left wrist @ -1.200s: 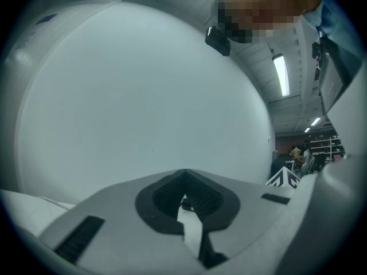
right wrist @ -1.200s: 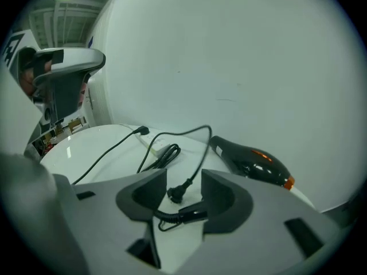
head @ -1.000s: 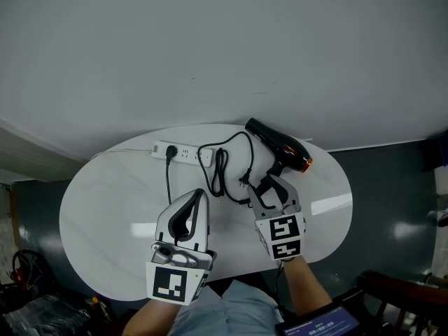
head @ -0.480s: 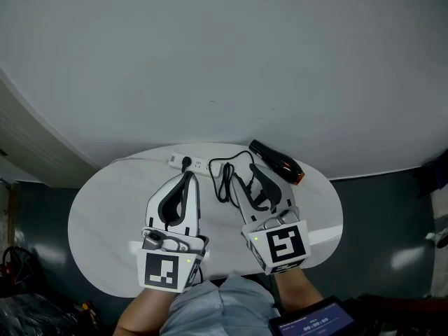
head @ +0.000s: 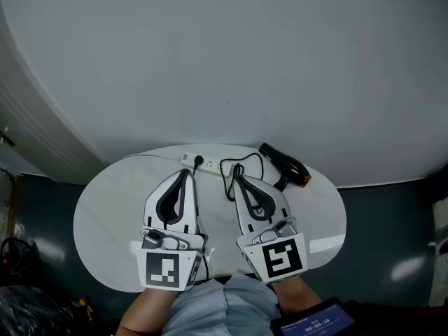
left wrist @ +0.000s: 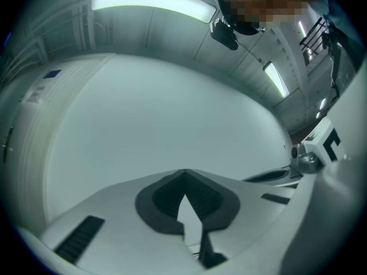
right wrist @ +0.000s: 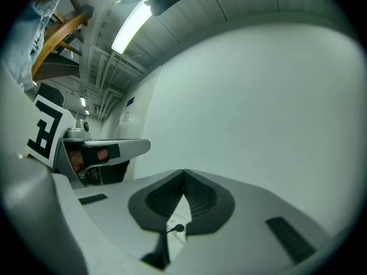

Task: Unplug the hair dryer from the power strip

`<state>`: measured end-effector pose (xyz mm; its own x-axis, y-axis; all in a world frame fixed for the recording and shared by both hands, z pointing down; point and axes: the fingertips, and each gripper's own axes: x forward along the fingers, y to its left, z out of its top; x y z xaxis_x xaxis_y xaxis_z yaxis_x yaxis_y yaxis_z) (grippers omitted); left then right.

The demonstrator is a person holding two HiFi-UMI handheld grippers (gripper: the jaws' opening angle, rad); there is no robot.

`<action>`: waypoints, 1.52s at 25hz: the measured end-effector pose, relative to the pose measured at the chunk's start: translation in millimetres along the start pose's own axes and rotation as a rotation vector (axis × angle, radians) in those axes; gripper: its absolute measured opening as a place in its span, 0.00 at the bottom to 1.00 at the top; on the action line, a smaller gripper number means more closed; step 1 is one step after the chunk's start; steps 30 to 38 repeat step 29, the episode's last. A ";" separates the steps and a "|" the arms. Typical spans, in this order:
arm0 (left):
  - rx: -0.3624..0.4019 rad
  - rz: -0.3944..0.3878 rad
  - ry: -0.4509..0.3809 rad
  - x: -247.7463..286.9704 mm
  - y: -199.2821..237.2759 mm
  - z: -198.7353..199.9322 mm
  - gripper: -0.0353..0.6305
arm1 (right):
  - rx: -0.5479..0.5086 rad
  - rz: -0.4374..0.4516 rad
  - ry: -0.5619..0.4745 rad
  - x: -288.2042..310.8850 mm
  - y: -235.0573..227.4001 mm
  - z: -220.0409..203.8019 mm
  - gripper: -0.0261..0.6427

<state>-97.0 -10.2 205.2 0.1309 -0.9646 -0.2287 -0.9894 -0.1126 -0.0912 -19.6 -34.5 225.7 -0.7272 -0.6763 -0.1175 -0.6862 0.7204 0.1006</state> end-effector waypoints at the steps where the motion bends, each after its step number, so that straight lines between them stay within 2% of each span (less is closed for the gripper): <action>1: -0.004 -0.003 0.000 -0.8 -1.3 -0.7 0.05 | -0.002 0.001 0.002 -0.4 0.9 -0.9 0.04; 7: -0.034 -0.009 -0.042 1.0 -2.6 9.3 0.05 | -0.004 -0.009 -0.016 0.3 3.3 4.8 0.04; 13: -0.023 0.008 -0.009 0.4 3.9 -0.1 0.05 | 0.009 0.008 -0.031 5.5 5.7 10.0 0.04; 19: -0.080 0.045 0.032 -2.2 8.0 -5.7 0.05 | 0.006 0.021 -0.032 9.3 8.9 11.5 0.04; 22: -0.065 0.040 0.009 -1.6 9.5 -1.2 0.05 | 0.006 0.028 -0.035 11.2 11.5 12.6 0.04; 26: -0.082 0.056 0.038 -2.2 12.7 -6.7 0.05 | 0.007 0.030 -0.035 14.4 11.4 13.1 0.04; 38: -0.085 0.061 0.040 -1.6 16.7 -7.2 0.05 | 0.005 0.030 -0.034 17.5 11.9 13.8 0.04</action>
